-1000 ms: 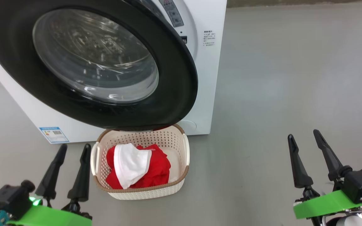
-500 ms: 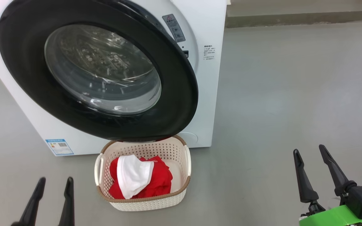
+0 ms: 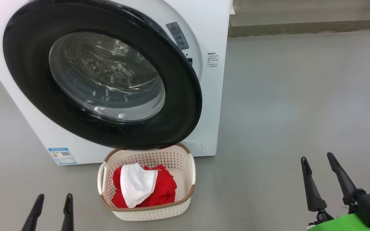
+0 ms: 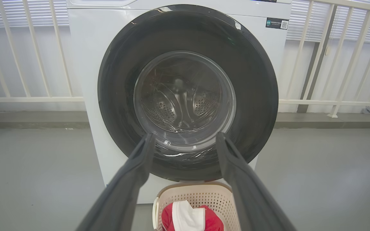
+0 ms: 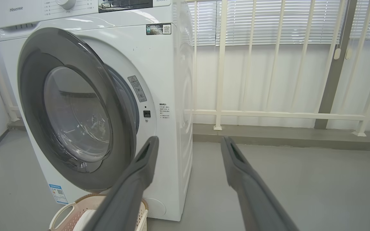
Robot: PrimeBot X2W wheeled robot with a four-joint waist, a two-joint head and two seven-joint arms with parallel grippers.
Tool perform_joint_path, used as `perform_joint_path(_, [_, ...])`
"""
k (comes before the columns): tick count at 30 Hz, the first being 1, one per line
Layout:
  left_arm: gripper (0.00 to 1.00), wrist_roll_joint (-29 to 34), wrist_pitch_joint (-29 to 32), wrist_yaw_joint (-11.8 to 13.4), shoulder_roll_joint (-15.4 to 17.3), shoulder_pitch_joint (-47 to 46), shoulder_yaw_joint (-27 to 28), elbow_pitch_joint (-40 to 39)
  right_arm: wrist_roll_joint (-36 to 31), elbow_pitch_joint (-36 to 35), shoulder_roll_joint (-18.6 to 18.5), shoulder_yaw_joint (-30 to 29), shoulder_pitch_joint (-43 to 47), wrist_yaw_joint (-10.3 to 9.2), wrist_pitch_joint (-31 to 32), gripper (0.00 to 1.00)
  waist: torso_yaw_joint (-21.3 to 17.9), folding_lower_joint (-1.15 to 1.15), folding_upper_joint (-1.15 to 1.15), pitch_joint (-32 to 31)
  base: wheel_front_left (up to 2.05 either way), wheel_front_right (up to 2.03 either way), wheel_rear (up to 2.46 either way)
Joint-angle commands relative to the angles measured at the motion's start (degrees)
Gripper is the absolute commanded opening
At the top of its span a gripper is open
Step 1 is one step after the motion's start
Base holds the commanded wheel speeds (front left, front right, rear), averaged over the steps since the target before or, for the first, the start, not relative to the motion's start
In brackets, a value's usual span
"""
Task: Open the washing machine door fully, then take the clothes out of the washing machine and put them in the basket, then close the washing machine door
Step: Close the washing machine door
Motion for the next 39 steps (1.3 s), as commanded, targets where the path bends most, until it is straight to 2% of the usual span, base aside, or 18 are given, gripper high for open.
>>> perform_joint_path(1, [1.0,0.89,-0.44,-0.75,0.11,-1.74,2.49,-1.16,0.09,-1.42,-0.74,1.46,-1.07,0.36,-0.37,1.0,0.02,0.0,0.0,0.0,0.0,0.0,0.0])
perform_joint_path(2, [1.0,1.07,-0.44,-1.0,-0.09,-1.79,2.55,-1.09,0.1,-1.4,-0.74,1.45,-1.06,0.36,-0.37,1.0,0.04,0.0,0.0,0.0,0.0,0.0,0.0])
perform_joint_path(3, [1.0,1.2,-0.44,-1.24,-0.29,-1.82,2.63,-1.03,0.12,-1.39,-0.74,1.44,-1.03,0.36,-0.37,0.95,0.06,0.0,0.0,0.0,0.0,0.0,0.0])
perform_joint_path(4, [1.0,1.33,-0.44,-1.46,-0.47,-1.86,2.7,-0.97,0.18,-1.38,-0.74,1.42,-1.0,0.36,-0.37,0.89,0.09,0.0,0.0,0.0,0.0,0.0,0.0])
perform_joint_path(5, [1.0,1.41,-0.44,-1.69,-0.64,-1.89,2.76,-0.91,0.24,-1.29,-0.74,1.45,-0.95,0.36,-0.37,0.69,0.14,0.0,0.0,0.02,0.0,0.0,0.0])
perform_joint_path(6, [1.0,1.41,-0.44,-1.69,-0.64,-1.89,2.76,-0.91,0.24,-1.29,-0.74,1.45,-0.95,0.36,-0.37,0.69,0.14,0.0,0.0,0.02,0.0,0.0,0.0])
perform_joint_path(7, [1.0,1.26,-0.44,-2.02,-0.93,-1.98,2.8,-0.94,0.36,-1.21,-0.74,1.42,-0.97,0.36,-0.37,0.53,0.2,0.0,0.0,0.08,0.0,0.0,0.0])
perform_joint_path(8, [1.0,1.18,-0.44,-2.36,-1.18,-2.11,2.86,-1.08,0.47,-1.09,-0.74,1.43,-1.03,0.36,-0.37,0.46,0.27,0.0,0.0,0.15,0.0,0.0,0.0])
perform_joint_path(10, [1.0,1.32,-0.44,-2.82,-1.52,-2.23,2.95,-1.18,0.32,-0.72,-0.74,1.55,-1.13,0.36,-0.37,0.0,0.46,0.0,0.0,0.32,0.0,0.0,0.0])
perform_joint_path(14, [1.0,1.55,-0.44,-3.51,-2.09,-2.63,3.03,-1.52,0.14,0.45,-0.74,1.95,-1.62,0.36,-0.37,0.0,1.28,0.0,0.0,0.88,0.0,0.0,0.0])
perform_joint_path(22, [1.0,1.84,-0.45,-4.4,-2.5,-3.77,2.96,-1.24,0.79,9.07,-0.74,5.47,-9.22,0.36,1.71,0.0,3.7,0.0,0.0,3.05,0.0,0.0,0.0])
perform_joint_path(39, [1.0,1.25,-0.45,-5.7,-2.45,-11.35,1.14,-0.88,1.83,27.2,-0.74,23.14,-38.56,0.36,5.29,0.0,10.97,0.0,0.0,14.55,0.0,0.0,0.0])
